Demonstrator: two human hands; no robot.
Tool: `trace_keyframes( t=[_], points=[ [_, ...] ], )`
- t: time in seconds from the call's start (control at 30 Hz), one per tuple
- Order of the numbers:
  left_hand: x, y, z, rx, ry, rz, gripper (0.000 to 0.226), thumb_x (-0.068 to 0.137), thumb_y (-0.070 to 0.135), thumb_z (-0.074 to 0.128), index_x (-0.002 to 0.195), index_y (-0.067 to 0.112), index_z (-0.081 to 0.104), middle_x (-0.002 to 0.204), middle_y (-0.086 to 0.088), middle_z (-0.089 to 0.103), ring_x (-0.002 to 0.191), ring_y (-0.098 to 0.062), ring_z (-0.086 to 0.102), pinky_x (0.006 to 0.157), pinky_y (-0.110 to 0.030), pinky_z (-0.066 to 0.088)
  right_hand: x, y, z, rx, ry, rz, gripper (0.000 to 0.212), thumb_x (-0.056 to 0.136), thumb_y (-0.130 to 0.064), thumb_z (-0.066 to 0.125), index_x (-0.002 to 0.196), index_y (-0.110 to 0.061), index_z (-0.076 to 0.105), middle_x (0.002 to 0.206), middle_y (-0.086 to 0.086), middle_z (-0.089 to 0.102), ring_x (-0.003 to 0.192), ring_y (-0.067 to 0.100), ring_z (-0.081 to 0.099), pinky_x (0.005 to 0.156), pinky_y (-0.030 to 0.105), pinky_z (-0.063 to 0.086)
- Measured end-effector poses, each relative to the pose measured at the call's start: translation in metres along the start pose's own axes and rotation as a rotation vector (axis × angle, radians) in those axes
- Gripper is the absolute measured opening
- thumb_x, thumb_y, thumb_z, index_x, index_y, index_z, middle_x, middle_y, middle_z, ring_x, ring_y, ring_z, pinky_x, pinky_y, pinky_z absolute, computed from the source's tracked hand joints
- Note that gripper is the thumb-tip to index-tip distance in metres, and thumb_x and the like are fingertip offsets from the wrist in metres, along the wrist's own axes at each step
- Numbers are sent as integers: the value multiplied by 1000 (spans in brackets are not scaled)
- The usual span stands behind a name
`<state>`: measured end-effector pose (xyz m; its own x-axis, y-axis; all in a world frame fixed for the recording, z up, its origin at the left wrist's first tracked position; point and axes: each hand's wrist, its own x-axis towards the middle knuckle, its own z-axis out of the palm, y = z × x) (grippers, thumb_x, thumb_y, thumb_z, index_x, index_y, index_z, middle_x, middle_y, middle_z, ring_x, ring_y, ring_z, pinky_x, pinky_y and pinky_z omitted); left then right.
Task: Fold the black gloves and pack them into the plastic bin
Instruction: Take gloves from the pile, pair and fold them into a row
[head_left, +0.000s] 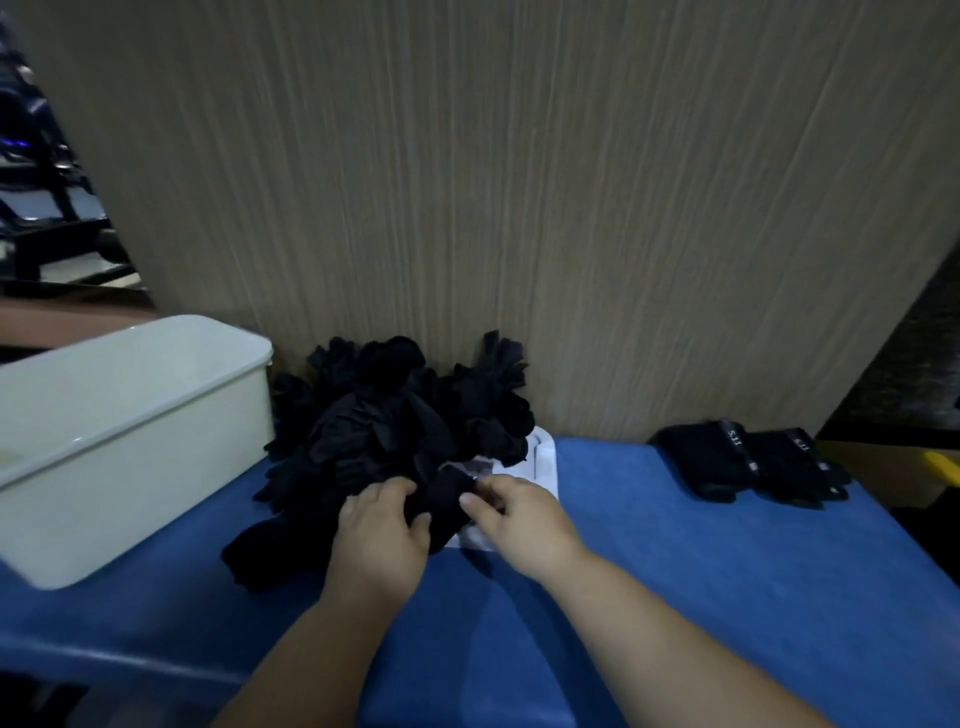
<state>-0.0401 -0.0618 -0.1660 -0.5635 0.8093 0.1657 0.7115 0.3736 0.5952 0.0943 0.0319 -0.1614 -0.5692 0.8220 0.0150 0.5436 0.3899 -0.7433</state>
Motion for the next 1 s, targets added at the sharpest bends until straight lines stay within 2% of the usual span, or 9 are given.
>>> trace_keyframes(
  t=[0.13,0.2,0.27,0.37,0.47,0.63,0.8,0.87,1.0],
  points=[
    [3,-3,5,-47,-93,48,38,95,29,53,132,21,51,126,0,53,114,-17,45,99,-32,42,7,-12,9,98,-18,39,37,89,-43,61,124,-31,56,100,-10,65,92,7,61,81,18,47],
    [4,0,6,-105,-136,58,36,94,29,55,130,24,53,124,4,53,113,-14,47,96,-28,43,6,-9,6,160,15,58,28,86,-39,66,112,-31,59,94,-12,66,89,5,62,83,22,51],
    [3,5,8,-168,-169,67,36,93,28,57,129,26,53,120,8,49,108,-8,50,89,-21,41,2,-3,-2,174,53,76,17,84,-37,69,98,-32,60,87,-14,65,82,3,62,76,21,52],
    [1,21,17,-244,-196,100,29,90,27,62,119,29,55,111,13,45,96,-2,52,77,-14,39,-10,12,-19,172,104,88,13,81,-36,71,90,-34,61,85,-10,67,80,7,64,75,27,54],
    [-5,43,28,-315,-229,154,21,87,26,66,101,32,52,104,15,45,91,0,52,71,-10,42,-30,28,-41,181,186,111,13,82,-31,71,88,-29,59,83,-9,67,80,10,63,74,25,52],
    [-19,80,50,-433,-422,281,23,84,24,69,86,38,51,95,12,58,89,-2,57,86,-26,51,-68,57,-74,312,322,127,18,85,-18,69,95,-31,60,85,-11,65,78,7,60,74,24,50],
    [-35,109,72,-476,-575,387,46,80,25,73,109,48,47,112,21,55,102,8,54,94,-20,47,-99,81,-102,499,381,132,28,90,-9,62,90,-36,62,83,-11,64,76,10,61,69,34,53],
    [-38,118,79,-462,-579,422,50,79,24,73,111,50,44,113,23,53,102,12,52,94,-13,43,-106,91,-109,469,377,107,27,90,-9,63,87,-36,60,80,-13,62,78,7,57,77,32,48],
    [-39,128,90,-441,-556,442,55,78,20,74,104,56,43,110,25,52,103,9,50,90,-10,41,-111,102,-116,489,327,60,22,87,-15,67,80,-32,55,70,-16,53,69,3,48,71,24,41]
  ],
)
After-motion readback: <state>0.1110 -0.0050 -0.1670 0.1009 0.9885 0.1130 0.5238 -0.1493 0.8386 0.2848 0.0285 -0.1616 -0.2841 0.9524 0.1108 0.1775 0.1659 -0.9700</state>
